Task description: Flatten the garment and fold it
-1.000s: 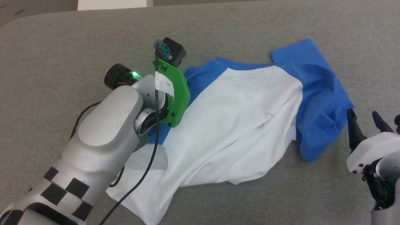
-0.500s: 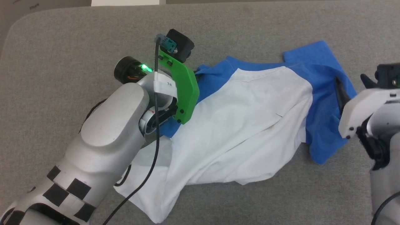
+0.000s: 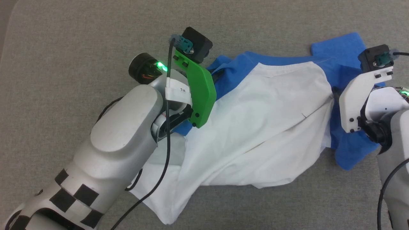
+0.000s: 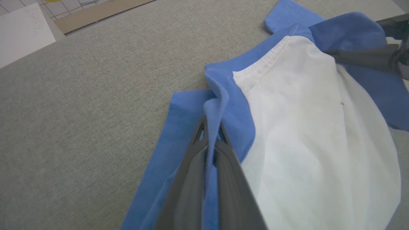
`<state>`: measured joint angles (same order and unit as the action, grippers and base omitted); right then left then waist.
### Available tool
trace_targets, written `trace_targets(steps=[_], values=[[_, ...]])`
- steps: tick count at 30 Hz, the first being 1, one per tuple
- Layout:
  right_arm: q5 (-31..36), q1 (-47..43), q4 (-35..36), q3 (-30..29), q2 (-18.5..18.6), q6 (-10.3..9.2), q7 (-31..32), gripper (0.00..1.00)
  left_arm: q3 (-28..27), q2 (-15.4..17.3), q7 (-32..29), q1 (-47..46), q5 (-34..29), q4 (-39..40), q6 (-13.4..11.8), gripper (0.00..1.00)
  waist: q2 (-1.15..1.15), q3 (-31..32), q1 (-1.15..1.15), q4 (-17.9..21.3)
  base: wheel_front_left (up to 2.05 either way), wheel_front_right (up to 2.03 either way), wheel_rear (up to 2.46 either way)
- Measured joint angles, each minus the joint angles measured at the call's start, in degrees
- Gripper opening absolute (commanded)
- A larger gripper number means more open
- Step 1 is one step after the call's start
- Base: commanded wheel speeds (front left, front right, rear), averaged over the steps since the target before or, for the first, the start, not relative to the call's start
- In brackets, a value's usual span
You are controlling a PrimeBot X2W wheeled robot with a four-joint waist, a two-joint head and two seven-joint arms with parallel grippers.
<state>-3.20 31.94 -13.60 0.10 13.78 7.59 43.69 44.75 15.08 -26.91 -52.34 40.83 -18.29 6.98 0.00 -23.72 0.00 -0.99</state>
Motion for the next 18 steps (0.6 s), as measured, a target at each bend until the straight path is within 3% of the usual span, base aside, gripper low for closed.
trace_targets(steps=[1, 2, 3, 13, 18], values=[[-0.1, 0.2, -0.2, -0.1, 0.0, 0.00, 0.8, 0.95, 0.1, 0.0, 0.0, 0.0, 0.0, 0.1, 0.0, 0.00, 0.00, -0.2, 0.00, -0.2, 0.00, 0.00, 0.00], [-0.1, 0.4, -0.1, -0.2, 0.0, 0.00, 1.1, 0.13, 0.1, 0.0, 0.0, 0.0, 0.0, 0.1, 0.0, 0.00, 0.00, -0.3, 0.00, -0.3, 0.00, 0.00, 0.00], [-0.1, 0.7, 0.0, -0.7, -0.1, 0.00, 1.1, 0.00, 0.2, 0.0, 0.1, 0.0, 0.0, 0.1, 0.0, 0.00, 0.00, -0.4, 0.00, -0.4, 0.00, 0.00, 0.00], [-3.2, 1.5, 4.4, -1.6, -0.5, 0.00, -1.2, 0.00, -0.2, 0.8, 4.6, 0.0, 1.0, 0.2, 0.0, 0.00, 0.00, 2.4, 0.00, 0.2, 0.00, 0.00, 0.00], [-10.6, 11.4, 4.9, -1.9, -2.1, 0.00, 1.6, 0.00, -3.2, 5.1, 6.9, -7.7, 2.3, -1.4, 0.1, 0.00, 0.00, 4.2, 0.00, 2.0, 0.00, 0.00, 0.00]])
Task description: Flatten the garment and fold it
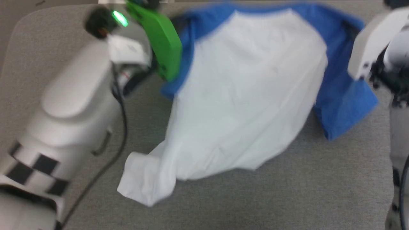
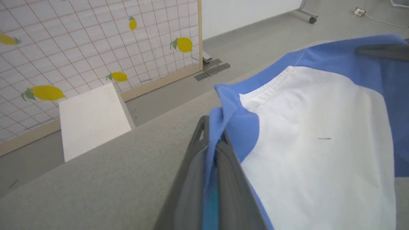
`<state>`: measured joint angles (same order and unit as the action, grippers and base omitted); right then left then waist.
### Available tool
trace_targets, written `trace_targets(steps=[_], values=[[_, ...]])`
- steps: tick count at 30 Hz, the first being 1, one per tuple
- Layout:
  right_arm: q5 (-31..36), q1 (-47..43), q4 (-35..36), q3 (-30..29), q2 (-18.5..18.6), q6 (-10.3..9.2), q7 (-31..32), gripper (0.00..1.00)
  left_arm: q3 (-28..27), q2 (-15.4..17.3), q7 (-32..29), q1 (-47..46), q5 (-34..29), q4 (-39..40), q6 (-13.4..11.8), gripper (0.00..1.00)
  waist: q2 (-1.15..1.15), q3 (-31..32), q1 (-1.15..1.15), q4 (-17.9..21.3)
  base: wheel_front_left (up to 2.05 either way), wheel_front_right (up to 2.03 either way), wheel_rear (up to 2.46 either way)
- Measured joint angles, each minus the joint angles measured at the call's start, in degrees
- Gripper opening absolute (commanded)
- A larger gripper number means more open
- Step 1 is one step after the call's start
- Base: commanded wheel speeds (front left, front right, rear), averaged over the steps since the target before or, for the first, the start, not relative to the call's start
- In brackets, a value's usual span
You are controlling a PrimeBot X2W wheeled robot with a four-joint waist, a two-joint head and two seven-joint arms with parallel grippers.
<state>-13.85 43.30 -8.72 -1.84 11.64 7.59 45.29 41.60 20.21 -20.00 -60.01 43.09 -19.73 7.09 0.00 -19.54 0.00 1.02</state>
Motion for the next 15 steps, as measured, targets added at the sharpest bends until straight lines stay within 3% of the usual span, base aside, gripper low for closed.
trace_targets(steps=[6, 15], values=[[1.0, 17.2, -3.9, -1.0, -1.2, -0.01, 0.4, 0.00, -5.7, 3.8, 3.0, -14.5, -0.9, -4.8, -0.1, 0.00, 0.00, -1.3, 0.00, 2.3, 0.00, 0.00, 0.00], [12.7, 41.7, -11.4, -5.0, -6.2, 0.02, -10.9, 0.00, -7.7, 6.7, 13.2, -33.9, -12.0, -11.4, -4.4, 0.00, 0.00, -7.0, 0.00, 4.3, 0.00, 0.00, 0.00]])
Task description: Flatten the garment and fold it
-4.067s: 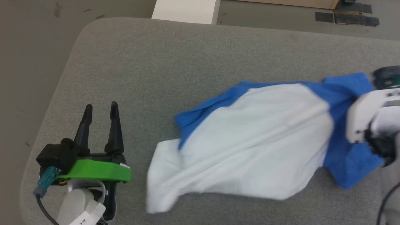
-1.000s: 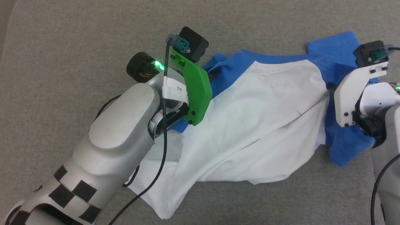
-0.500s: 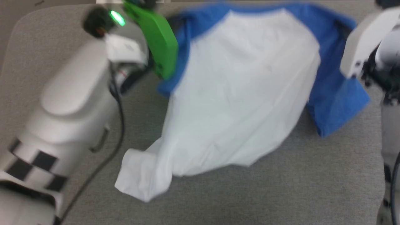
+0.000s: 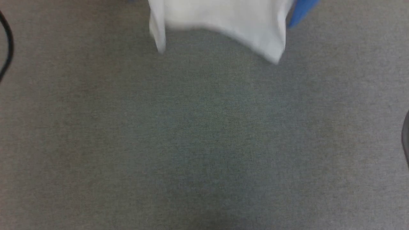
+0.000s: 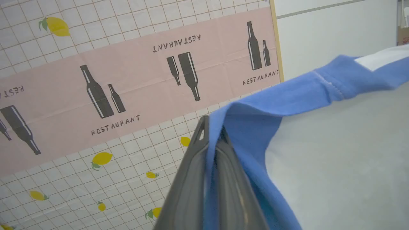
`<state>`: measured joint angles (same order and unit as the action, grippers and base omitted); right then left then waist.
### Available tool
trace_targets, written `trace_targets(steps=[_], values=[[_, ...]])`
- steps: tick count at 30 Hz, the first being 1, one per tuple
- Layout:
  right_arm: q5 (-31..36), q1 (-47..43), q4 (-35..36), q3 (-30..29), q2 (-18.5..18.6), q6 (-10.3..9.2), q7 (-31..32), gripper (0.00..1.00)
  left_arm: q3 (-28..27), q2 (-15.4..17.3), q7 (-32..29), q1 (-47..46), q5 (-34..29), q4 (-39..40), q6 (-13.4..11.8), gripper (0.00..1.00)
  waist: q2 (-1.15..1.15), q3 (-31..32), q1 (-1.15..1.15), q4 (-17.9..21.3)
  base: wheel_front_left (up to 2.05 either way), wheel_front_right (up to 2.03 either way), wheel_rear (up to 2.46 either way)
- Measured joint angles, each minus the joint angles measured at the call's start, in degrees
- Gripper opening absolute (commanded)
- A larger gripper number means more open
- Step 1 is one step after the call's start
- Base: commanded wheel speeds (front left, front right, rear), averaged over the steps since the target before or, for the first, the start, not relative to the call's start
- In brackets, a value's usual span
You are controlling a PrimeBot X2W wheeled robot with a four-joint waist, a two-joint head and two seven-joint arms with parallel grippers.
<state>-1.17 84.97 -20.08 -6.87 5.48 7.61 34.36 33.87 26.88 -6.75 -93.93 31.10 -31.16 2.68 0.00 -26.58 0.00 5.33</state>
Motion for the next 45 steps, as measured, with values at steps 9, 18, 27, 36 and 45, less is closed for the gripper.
trace_targets(steps=[9, 18, 27, 36, 45], values=[[8.2, 11.5, -6.4, -1.3, -2.3, 0.01, -13.0, 0.00, -2.8, -0.9, 12.5, -8.1, -3.4, -4.8, -3.5, 0.00, 0.00, -5.6, 0.00, 1.3, 0.00, 0.00, 0.00], [6.5, 8.6, -12.8, -1.1, -2.7, 0.02, -16.6, 0.00, -3.9, -2.7, 18.2, -1.7, 0.4, -11.2, -1.2, 0.00, 0.00, -8.0, 0.01, -0.6, 0.00, 0.00, 0.00], [-3.5, -8.2, -13.8, 4.9, 1.2, 0.12, -19.9, 0.00, -3.8, -5.4, 20.2, 13.6, 5.4, -15.3, 2.3, 0.00, 0.00, -4.1, 0.01, -3.5, 0.00, 0.00, 0.00], [-18.4, -37.7, -5.1, 9.9, 5.6, 0.19, -20.3, 0.00, -1.4, -6.1, 19.8, 40.0, 10.6, -10.2, 3.7, 0.00, 0.00, 5.7, 0.00, -5.0, 0.00, 0.00, 0.00], [-22.3, -64.5, 1.4, 11.8, 8.1, 0.37, -18.8, 0.00, -0.5, -5.8, 13.3, 70.0, 18.3, 2.2, -2.0, 0.00, 0.00, 15.9, -0.01, -5.6, 0.00, 0.00, 0.00]])
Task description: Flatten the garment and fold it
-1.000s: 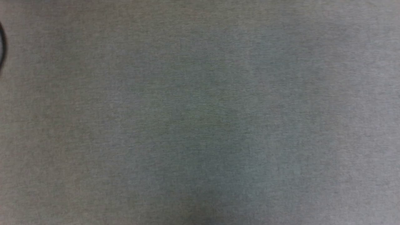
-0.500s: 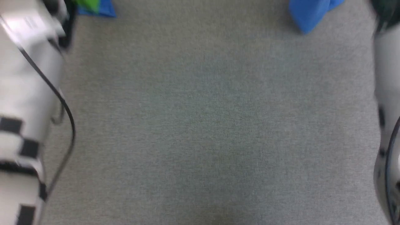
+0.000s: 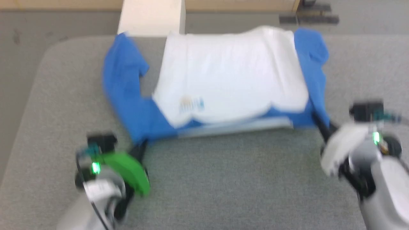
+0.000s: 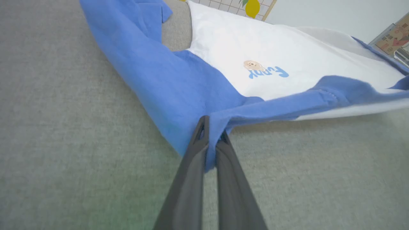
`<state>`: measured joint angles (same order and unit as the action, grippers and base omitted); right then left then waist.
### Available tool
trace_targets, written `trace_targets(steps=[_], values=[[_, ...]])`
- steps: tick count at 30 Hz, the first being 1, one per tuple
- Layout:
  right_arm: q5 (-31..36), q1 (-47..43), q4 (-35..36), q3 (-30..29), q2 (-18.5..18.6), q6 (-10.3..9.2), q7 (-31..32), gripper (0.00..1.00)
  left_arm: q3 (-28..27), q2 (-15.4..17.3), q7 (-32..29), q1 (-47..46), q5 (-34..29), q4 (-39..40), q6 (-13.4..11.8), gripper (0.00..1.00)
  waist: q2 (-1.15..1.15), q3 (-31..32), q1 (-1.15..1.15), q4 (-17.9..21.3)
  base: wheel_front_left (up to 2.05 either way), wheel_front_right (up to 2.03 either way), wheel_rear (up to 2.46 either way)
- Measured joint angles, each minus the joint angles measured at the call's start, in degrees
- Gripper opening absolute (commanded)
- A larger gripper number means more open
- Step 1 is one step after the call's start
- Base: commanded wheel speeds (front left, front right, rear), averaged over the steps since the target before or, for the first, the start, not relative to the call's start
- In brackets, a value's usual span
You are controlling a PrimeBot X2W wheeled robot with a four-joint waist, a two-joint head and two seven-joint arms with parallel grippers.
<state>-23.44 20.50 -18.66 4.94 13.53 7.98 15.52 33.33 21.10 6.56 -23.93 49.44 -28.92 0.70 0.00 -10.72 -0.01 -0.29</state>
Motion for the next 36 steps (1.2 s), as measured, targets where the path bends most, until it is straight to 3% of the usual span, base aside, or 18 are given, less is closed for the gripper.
trace_targets(steps=[8, 14, 18, 25, 26, 27, 28, 29, 36], values=[[0.3, -14.3, 3.5, -2.0, 1.1, 0.16, 6.7, 0.00, 1.7, 2.5, -8.1, 13.3, 3.3, 9.9, -6.4, 0.00, 0.00, 5.4, 0.00, -0.5, 0.00, 0.00, 0.00], [0.6, -22.4, 7.8, -5.0, 0.0, 0.16, 14.8, 0.00, 5.0, 5.7, -18.7, 18.8, 5.4, 16.1, -10.6, 0.00, 0.00, 7.9, 0.00, -0.3, 0.00, 0.00, 0.00], [1.8, -25.9, 10.3, -6.1, -0.7, 0.16, 19.5, 0.00, 6.6, 7.7, -24.6, 19.9, 6.3, 19.1, -12.6, 0.00, 0.00, 8.7, 0.00, 0.0, 0.00, 0.00, 0.00], [2.7, -27.9, 12.0, -6.3, -1.4, 0.15, 22.4, 0.00, 6.4, 8.7, -26.3, 21.1, 6.7, 21.3, -14.0, 0.00, 0.00, 8.8, 0.00, 0.4, 0.00, 0.00, 0.00], [3.2, -27.9, 12.1, -6.2, -1.4, 0.15, 22.3, 0.00, 6.1, 8.7, -26.2, 21.3, 7.3, 21.5, -14.2, 0.11, 0.00, 8.7, 0.00, 0.5, 0.00, 0.00, 0.00], [3.6, -27.9, 12.2, -6.1, -1.4, 0.15, 22.1, 0.05, 6.0, 8.7, -26.2, 21.4, 7.7, 21.8, -14.4, 0.92, 0.00, 8.7, 0.00, 0.5, 0.00, 0.00, 0.00], [3.9, -27.9, 12.2, -6.1, -1.5, 0.15, 22.0, 0.84, 5.7, 8.7, -26.2, 21.6, 7.9, 22.0, -14.7, 1.00, 0.00, 8.7, 0.00, 0.6, 0.00, 0.00, 0.00], [4.0, -27.9, 12.3, -6.1, -1.4, 0.11, 22.0, 1.00, 5.4, 8.8, -26.2, 21.7, 8.2, 22.1, -15.1, 1.00, 0.00, 8.7, 0.00, 0.7, 0.00, 0.00, 0.00], [3.2, -28.0, 16.7, -6.7, 1.3, -0.40, 23.7, 1.00, 3.0, 13.4, -29.4, 22.1, 10.1, 26.1, -17.5, 1.00, 0.00, 8.7, 0.00, 1.3, 0.00, 0.00, 0.00]])
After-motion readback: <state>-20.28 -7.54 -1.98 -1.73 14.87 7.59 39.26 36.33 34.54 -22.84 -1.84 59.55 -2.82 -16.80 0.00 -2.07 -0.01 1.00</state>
